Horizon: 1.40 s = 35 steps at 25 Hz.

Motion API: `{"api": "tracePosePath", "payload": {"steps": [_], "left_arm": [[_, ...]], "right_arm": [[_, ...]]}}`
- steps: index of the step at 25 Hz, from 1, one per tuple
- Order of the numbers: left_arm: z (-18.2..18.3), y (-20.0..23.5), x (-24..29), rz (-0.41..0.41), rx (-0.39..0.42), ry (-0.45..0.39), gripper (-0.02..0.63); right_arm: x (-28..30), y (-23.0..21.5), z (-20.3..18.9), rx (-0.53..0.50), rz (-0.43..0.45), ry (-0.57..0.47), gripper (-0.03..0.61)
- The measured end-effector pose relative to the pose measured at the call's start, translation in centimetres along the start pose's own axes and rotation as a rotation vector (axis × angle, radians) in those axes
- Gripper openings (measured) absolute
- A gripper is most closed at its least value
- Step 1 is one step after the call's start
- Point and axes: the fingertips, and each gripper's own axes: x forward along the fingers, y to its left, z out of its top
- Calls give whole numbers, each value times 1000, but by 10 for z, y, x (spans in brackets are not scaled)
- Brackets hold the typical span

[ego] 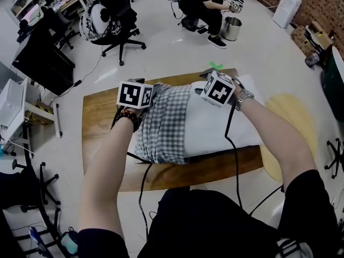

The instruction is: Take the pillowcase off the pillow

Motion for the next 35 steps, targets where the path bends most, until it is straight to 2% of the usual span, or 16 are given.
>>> {"api": "tracePosePath", "payload": {"steps": [4, 9, 15, 20, 22, 24, 25, 28, 30, 35], "left_arm": [[12, 21, 28, -53, -1, 67, 278], [21, 39, 61, -112, -12, 150, 298], [15, 48, 89, -175, -11, 248, 304], [-4, 56, 110, -198, -4, 312, 300], [-11, 59, 116, -213, -6, 343, 261], [-13, 59, 121, -229, -19, 360, 187], [-12, 61, 122, -231, -26, 360, 144], [-10, 71, 119, -209, -36, 350, 38], [-12, 79, 114, -183, -35, 341, 29], [-22, 103, 105, -112, -84, 318, 23]], "right_arm": [[22, -31, 11, 113, 114, 1, 245], [39, -64, 15, 141, 211, 75, 278], [69, -70, 2, 209, 388, 187, 308], [94, -61, -18, 289, 495, 270, 327], [100, -59, -24, 318, 526, 297, 327], [101, -59, -30, 341, 553, 326, 319], [101, -59, -32, 351, 564, 338, 290], [98, -57, -30, 366, 578, 355, 137], [93, -55, -26, 361, 561, 342, 48], [77, -63, -26, 390, 501, 291, 21]]}}
